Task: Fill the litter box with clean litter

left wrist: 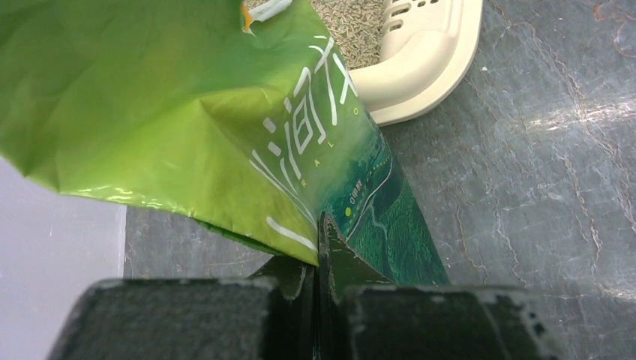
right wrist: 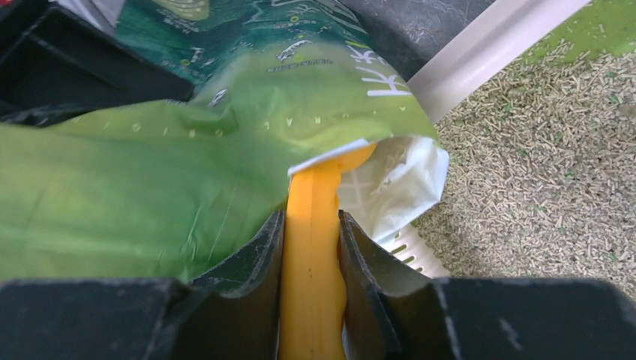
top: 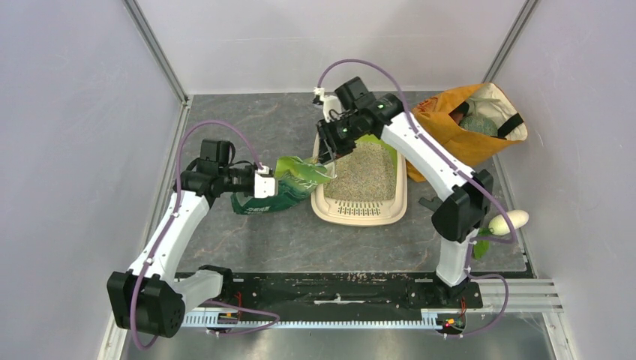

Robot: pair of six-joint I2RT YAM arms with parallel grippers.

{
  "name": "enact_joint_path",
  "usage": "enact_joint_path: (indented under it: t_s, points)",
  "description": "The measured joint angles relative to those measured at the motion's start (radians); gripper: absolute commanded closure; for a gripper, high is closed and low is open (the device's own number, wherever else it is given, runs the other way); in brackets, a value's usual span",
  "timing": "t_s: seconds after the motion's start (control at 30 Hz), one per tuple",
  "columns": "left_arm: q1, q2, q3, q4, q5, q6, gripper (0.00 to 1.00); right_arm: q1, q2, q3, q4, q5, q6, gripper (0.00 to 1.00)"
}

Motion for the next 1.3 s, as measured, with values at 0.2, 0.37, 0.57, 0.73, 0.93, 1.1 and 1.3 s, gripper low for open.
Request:
enact_joint_path:
  t_s: [0.2, 0.37, 0.57, 0.73, 0.93, 1.1, 1.3]
  points:
    - [0.001, -0.024, -0.041, 0.021, 0.0, 0.01, 0.98, 0.069, 0.09, 0.09, -0.05, 0.114, -0.009, 1.0]
    - [0.004, -0.023, -0.053, 0.029, -0.002, 0.025, 0.98, 0.12, 0.138, 0.135, -0.064, 0.179, -0.017, 1.0]
    - [0.007, -0.017, -0.055, 0.044, -0.002, 0.029, 0.98, 0.175, 0.23, 0.185, -0.07, 0.201, -0.027, 1.0]
    - [0.008, -0.01, -0.063, 0.061, -0.002, 0.029, 0.98, 0.179, 0.26, 0.187, -0.053, 0.169, -0.034, 1.0]
    - [0.016, -0.003, -0.069, 0.074, 0.0, 0.03, 0.98, 0.125, 0.243, 0.03, 0.113, -0.027, 0.003, 1.0]
    - [0.02, 0.005, -0.069, 0.085, -0.002, 0.029, 0.98, 0.066, 0.165, -0.22, 0.415, -0.217, 0.16, 1.0]
    - [0.027, 0.004, -0.068, 0.117, -0.004, 0.028, 0.98, 0.026, 0.122, -0.392, 0.77, -0.342, 0.429, 1.0]
